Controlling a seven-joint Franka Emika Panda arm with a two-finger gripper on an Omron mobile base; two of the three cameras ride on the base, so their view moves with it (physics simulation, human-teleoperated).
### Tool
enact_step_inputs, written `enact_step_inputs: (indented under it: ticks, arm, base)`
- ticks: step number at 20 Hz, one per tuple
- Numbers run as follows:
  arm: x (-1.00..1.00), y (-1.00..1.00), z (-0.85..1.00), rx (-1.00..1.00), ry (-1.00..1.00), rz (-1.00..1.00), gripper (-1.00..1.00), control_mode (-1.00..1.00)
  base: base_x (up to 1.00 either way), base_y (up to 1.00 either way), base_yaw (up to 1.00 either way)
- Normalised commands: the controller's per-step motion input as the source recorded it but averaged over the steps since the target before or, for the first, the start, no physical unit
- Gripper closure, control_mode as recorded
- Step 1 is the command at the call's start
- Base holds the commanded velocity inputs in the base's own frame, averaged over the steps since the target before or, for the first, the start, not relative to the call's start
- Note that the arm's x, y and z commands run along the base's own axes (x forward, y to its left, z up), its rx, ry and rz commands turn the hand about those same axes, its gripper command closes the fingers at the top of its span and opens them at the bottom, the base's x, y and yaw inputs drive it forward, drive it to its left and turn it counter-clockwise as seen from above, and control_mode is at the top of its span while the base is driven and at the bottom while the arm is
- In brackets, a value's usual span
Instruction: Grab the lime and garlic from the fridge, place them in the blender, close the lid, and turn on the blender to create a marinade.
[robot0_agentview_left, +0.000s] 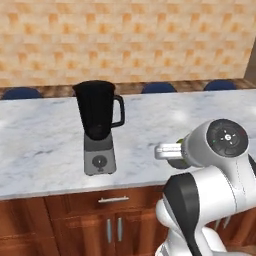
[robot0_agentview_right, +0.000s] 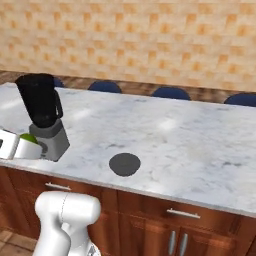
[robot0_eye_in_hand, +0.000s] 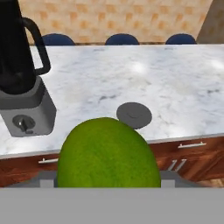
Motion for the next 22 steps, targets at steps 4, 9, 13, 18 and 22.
enact_step_inputs:
  ticks: [4, 9, 13, 18, 22]
  arm:
    - [0.0, 0.0, 0.0, 0.0, 0.0, 0.0, 1.0, 1.0]
    - [0.0, 0.0, 0.0, 0.0, 0.0, 0.0, 1.0, 1.0]
    - [0.0, 0.0, 0.0, 0.0, 0.0, 0.0, 1.0, 1.0]
    - [0.1, 0.0, 0.06, 0.02, 0.05, 0.01, 1.0, -1.0]
    - [0.08, 0.16, 0.93, 0.05, 0.01, 0.12, 1.0, -1.0]
  base:
    - [0.04, 0.71, -0.4]
    - [0.16, 0.19, -0.28]
    - [0.26, 0.05, -0.16]
    - [0.09, 0.0, 0.0]
    - [0.0, 0.0, 0.0]
